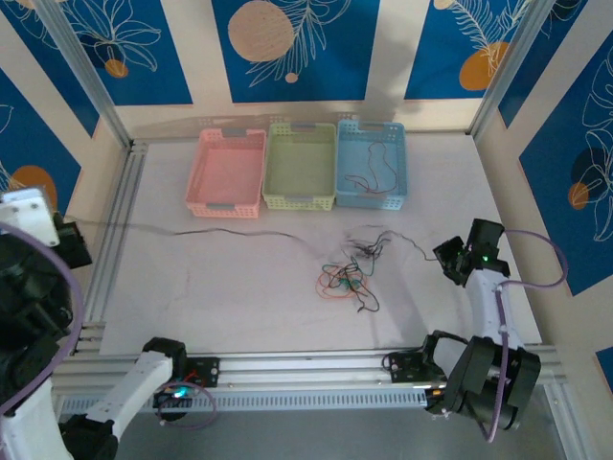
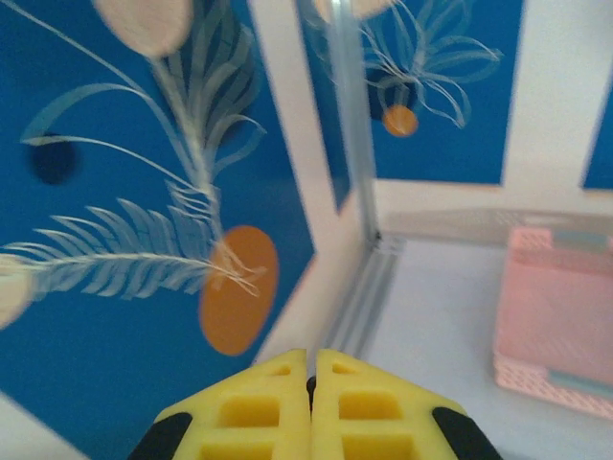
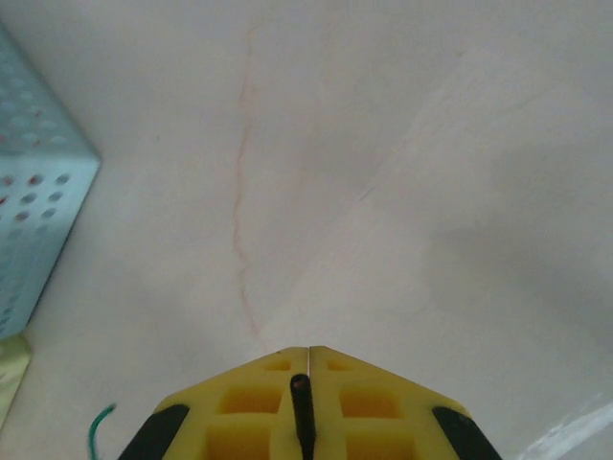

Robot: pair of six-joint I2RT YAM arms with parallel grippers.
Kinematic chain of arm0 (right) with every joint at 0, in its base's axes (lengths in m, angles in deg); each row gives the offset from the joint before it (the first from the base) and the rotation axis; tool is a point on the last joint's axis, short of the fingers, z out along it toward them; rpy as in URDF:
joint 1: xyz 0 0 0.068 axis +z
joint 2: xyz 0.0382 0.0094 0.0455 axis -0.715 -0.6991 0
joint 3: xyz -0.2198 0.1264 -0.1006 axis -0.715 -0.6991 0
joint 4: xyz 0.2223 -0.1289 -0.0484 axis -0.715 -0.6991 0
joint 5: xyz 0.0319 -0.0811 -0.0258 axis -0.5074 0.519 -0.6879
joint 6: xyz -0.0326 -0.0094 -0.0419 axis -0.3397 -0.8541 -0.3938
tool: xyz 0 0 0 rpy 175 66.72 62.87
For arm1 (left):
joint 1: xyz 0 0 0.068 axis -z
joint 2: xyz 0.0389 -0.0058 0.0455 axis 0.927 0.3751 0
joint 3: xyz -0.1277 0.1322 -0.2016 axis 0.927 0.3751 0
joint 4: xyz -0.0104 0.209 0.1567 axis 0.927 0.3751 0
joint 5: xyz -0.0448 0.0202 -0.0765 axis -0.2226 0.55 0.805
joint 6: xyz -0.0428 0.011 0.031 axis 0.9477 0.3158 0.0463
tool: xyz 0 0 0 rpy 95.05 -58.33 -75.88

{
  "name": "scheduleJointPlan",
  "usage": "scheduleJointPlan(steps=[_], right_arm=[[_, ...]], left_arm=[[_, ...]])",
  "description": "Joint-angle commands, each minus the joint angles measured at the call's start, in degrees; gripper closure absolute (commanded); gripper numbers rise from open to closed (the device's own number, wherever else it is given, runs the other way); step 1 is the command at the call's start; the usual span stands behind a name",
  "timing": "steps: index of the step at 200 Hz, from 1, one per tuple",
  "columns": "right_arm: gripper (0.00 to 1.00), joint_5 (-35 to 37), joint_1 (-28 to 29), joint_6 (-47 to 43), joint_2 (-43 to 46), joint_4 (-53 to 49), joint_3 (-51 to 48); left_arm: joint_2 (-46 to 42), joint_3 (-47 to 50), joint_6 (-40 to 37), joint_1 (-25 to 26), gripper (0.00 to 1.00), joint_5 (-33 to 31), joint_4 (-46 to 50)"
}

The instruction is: Untangle the cables

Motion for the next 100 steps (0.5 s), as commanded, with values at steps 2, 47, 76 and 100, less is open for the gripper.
scheduleJointPlan(steps=[2,47,76,100], right_arm=[[1.00,5.5,-1.2,2.5,-2.1,3.2,-1.2],[1.00,3.6,-0.3,3.7,-6.0,6.0,-0.2],[1.00,2.2,3.0,3.3,-5.3,6.7,0.0],[1.00,0.0,4.7,1.8,-4.8,6.5,0.0]], left_arm=[[-0.3,-3.6,-5.2,1.7,1.00,-11.2,-2.0],[-1.3,-4.8,-4.4,5.5,1.00,-9.5,-2.8],[0.6,-3.1,0.9,5.5,1.00,5.4,-0.4],[4.0,-4.8,3.3,5.5,1.00,14.9,-2.1]])
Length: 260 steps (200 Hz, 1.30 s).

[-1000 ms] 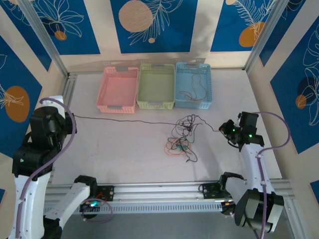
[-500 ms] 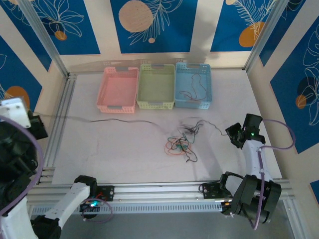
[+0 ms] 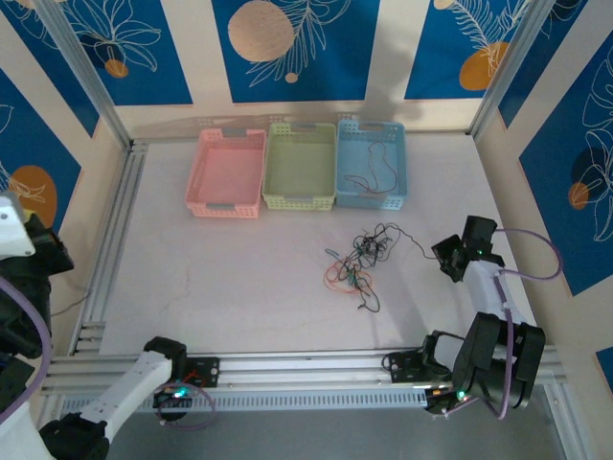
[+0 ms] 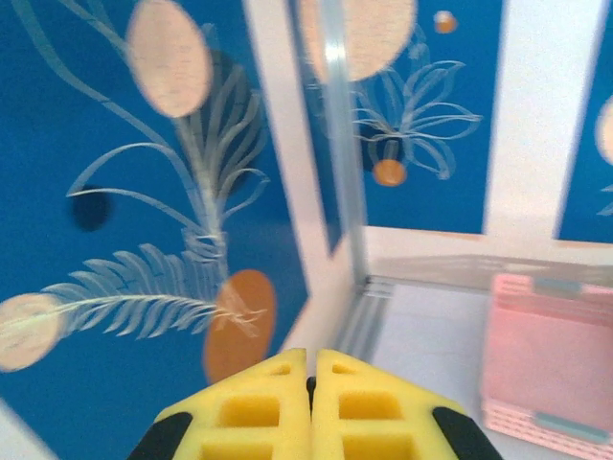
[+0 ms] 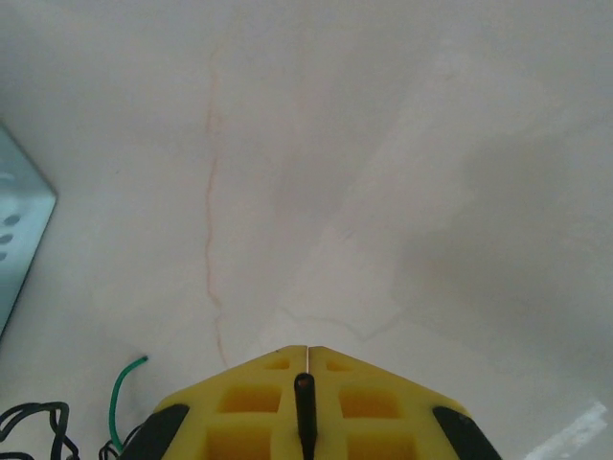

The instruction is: Untangle the cables

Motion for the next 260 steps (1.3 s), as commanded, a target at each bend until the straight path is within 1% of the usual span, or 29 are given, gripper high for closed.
scheduleJointPlan(steps=[1,22,51,78,121,137,151,165,194,221,236,260], right_arm=[[1.00,-2.7,1.5,-0.9,1.0,0.6,0.5],[1.00,-3.3,3.1,-2.1,2.2,0.0,0.0],[1.00,-3.7,4.2,-2.7,2.3,-0.3,-0.6],[1.00,-4.4,4.5,-3.8,2.4,-0.6,-0.7],[1.00,-5.2,5.2,-4.4,1.8,0.1,-1.5],[1.00,-5.9,5.7,-4.8,1.3,0.2,-1.3],[1.00,-6.2,5.9,-5.2,1.1,0.1,-1.1],[1.00,-6.1,6.1,-5.5,0.9,0.0,-1.1],[1.00,-6.5,6.4,-6.2,0.7,-0.4,-0.7],[1.00,-4.6,7.5,-7.7,1.1,-1.6,0.3],[1.00,-4.6,7.6,-7.7,1.5,-1.5,0.0],[1.00,-4.5,7.7,-8.2,1.4,-1.6,0.0]], left_arm=[[4.1,-1.1,3.8,0.5,1.00,13.1,-1.0],[7.8,-2.9,4.7,0.4,1.00,17.3,-4.8],[12.0,-0.2,5.0,0.4,1.00,19.4,-18.0],[18.8,-2.7,7.9,0.4,1.00,23.1,-24.8],[28.2,-2.9,12.8,0.4,1.00,33.5,-40.3],[32.2,-3.4,14.2,0.4,1.00,36.3,-45.4],[35.1,-3.3,14.8,0.4,1.00,37.9,-49.7],[37.4,-2.2,15.3,0.4,1.00,37.4,-54.5],[42.2,-4.9,16.9,0.4,1.00,37.2,-58.5],[47.1,-7.1,18.7,0.4,1.00,40.2,-62.0],[50.1,-9.5,20.1,0.5,1.00,41.7,-62.1],[53.5,-10.9,22.1,0.4,1.00,43.3,-66.0]])
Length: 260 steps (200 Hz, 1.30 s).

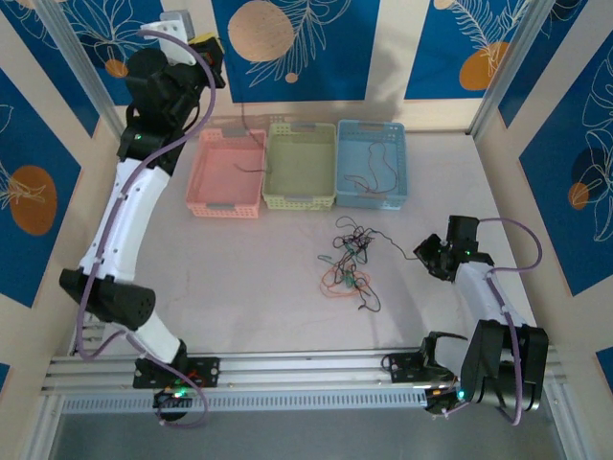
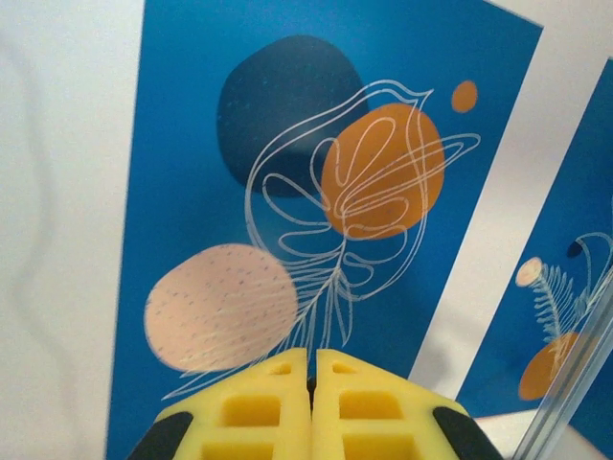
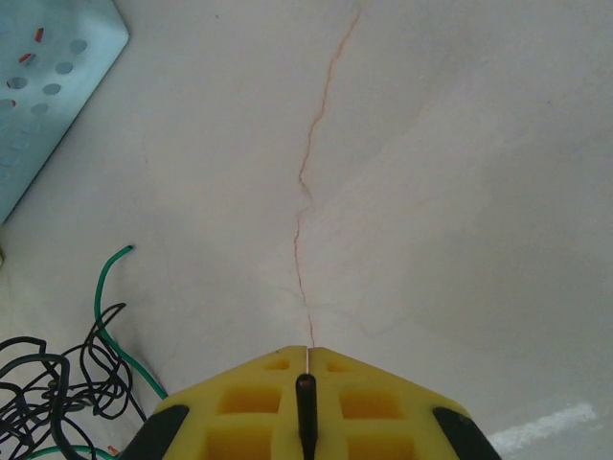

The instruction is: Untangle the cables

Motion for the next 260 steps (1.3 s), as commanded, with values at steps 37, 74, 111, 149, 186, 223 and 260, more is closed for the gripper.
scheduleJointPlan(steps=[37,74,111,149,186,223,260], right_arm=[[1.00,0.4,0.6,-2.3,0.9,-2.8,1.5],[1.00,0.9,1.0,-2.7,-0.1,-3.0,1.6],[1.00,0.4,1.5,-2.7,-1.1,-2.6,1.5],[1.00,0.2,2.0,-2.7,-1.1,-2.8,1.4],[1.00,-0.3,2.2,-2.6,-0.6,-3.1,1.5],[1.00,-0.6,2.3,-2.3,-0.3,-2.7,1.2],[1.00,-1.4,2.3,-2.1,1.0,-3.1,1.0]], left_arm=[[8.9,-5.5,6.2,0.3,1.00,5.5,-10.7],[14.9,-4.2,6.6,0.7,1.00,4.1,-11.9],[23.0,-4.4,4.1,2.7,1.00,4.3,-7.8],[29.2,-2.4,1.6,6.2,1.00,3.4,-3.1],[34.8,-6.5,0.9,6.3,0.95,3.0,7.2],[31.8,-2.6,0.2,6.4,0.43,5.1,8.8],[26.2,-2.0,-1.1,6.3,0.23,6.7,11.6]])
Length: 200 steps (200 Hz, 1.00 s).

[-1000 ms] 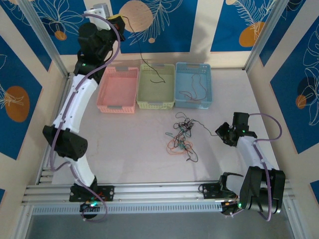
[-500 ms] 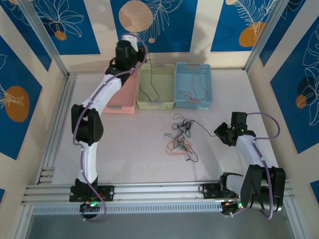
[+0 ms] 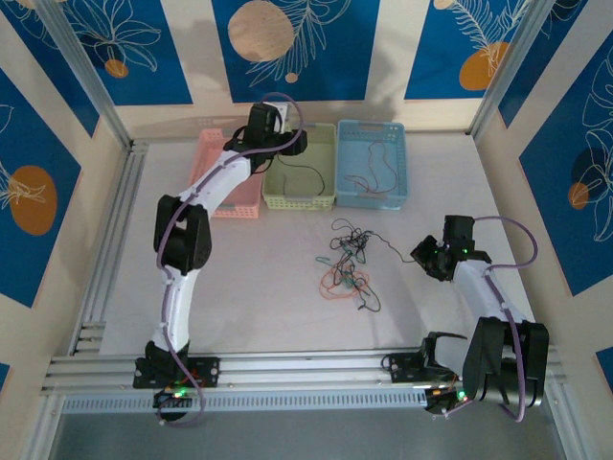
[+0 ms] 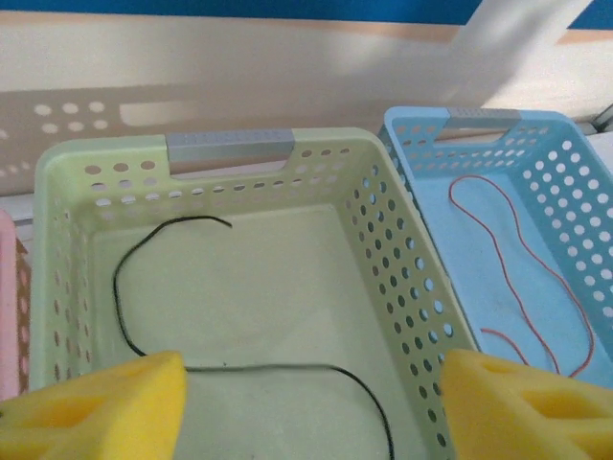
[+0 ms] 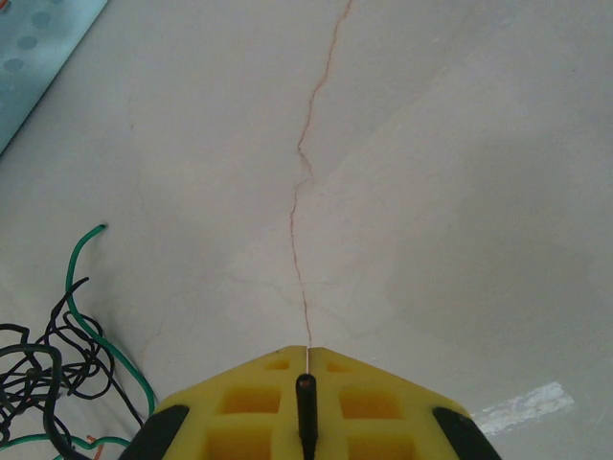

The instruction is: Untangle the cables

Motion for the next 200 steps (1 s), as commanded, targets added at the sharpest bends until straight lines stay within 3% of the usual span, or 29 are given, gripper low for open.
scheduleJointPlan(steps=[1,24,42,78,112,134,157,200], right_arm=[[1.00,-1.6,0.3,-0.6,2.1,-1.5,0.6],[1.00,-2.1,0.4,-0.8,4.0,-2.5,0.8],[1.00,-3.6,0.3,-0.5,5.7,-2.8,0.8],[1.00,-14.5,0.6,-0.2,10.2,-2.2,1.9],[1.00,-25.3,3.3,0.3,16.5,1.3,2.3],[1.00,-27.6,7.2,-0.1,18.6,2.1,4.1],[1.00,-24.3,11.8,-1.5,18.6,-0.2,7.0],[1.00,-20.9,17.3,-1.3,17.0,-0.1,9.5]], left_arm=[[-6.9,-0.2,-1.6,-0.4,0.23,2.3,2.0],[-11.2,-0.8,-3.0,-0.3,0.22,3.8,6.1],[-17.4,4.2,-3.4,-0.4,0.22,6.6,6.1],[-36.5,29.7,0.0,0.3,0.23,19.0,-2.4],[-53.3,55.2,3.0,5.2,0.24,27.6,-10.0],[-60.9,66.1,4.1,9.8,0.23,24.5,-10.1],[-66.2,72.7,5.1,11.4,0.23,21.6,-8.0],[-74.0,78.6,9.5,11.7,0.23,24.3,-8.7]])
